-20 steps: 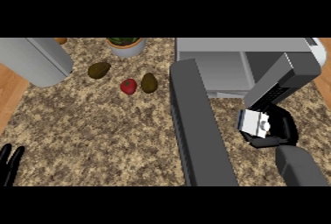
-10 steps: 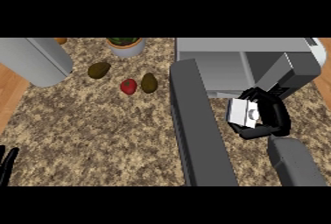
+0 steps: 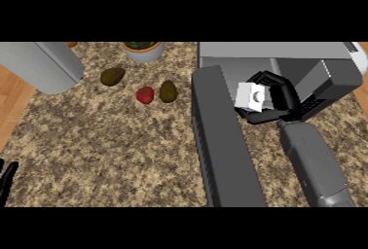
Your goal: Pick up the milk, place it into the microwave and close the microwave
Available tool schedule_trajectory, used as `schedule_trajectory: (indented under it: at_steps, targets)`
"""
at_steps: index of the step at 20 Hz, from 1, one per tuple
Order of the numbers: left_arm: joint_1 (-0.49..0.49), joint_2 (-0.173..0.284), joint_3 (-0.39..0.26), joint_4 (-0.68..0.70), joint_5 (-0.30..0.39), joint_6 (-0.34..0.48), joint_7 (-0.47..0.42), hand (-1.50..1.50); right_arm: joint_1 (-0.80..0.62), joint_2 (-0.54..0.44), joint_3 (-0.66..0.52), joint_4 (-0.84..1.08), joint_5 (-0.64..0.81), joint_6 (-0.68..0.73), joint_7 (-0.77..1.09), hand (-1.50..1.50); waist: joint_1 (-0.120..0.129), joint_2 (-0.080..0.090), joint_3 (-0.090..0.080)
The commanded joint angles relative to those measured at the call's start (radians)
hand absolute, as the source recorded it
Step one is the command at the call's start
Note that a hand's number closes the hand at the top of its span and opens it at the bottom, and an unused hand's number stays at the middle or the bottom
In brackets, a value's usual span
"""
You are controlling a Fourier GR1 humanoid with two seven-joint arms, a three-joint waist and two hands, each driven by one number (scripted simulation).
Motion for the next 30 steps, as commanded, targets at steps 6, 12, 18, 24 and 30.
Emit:
schedule_trajectory:
  at_steps: [6,12,18,24,30]
  targets:
    - [-0.050,0.038,0.046,0.043,0.055,-0.031,0.026,-1.50,-0.271,0.027,-0.066,0.410,0.050,-0.077,-0.143,1.50,0.025,0.011,0.001]
    - [-0.129,0.042,0.043,0.126,0.021,-0.036,-0.017,-1.50,-0.397,-0.007,-0.082,0.520,0.077,-0.119,-0.154,1.50,0.050,0.025,0.002]
    - [-0.164,0.036,-0.001,0.095,0.018,-0.026,0.021,-1.50,-0.489,-0.039,-0.081,0.579,0.111,-0.213,-0.135,1.50,0.079,0.040,0.002]
    - [-0.140,0.027,-0.027,0.103,-0.001,-0.050,0.012,-1.50,-0.515,-0.034,-0.085,0.633,0.131,-0.313,-0.127,1.50,0.112,0.053,0.002]
    - [-0.168,0.034,-0.035,0.084,-0.029,-0.034,0.025,-1.50,-0.549,-0.053,-0.165,0.654,0.073,-0.492,-0.064,1.50,0.136,0.068,0.004]
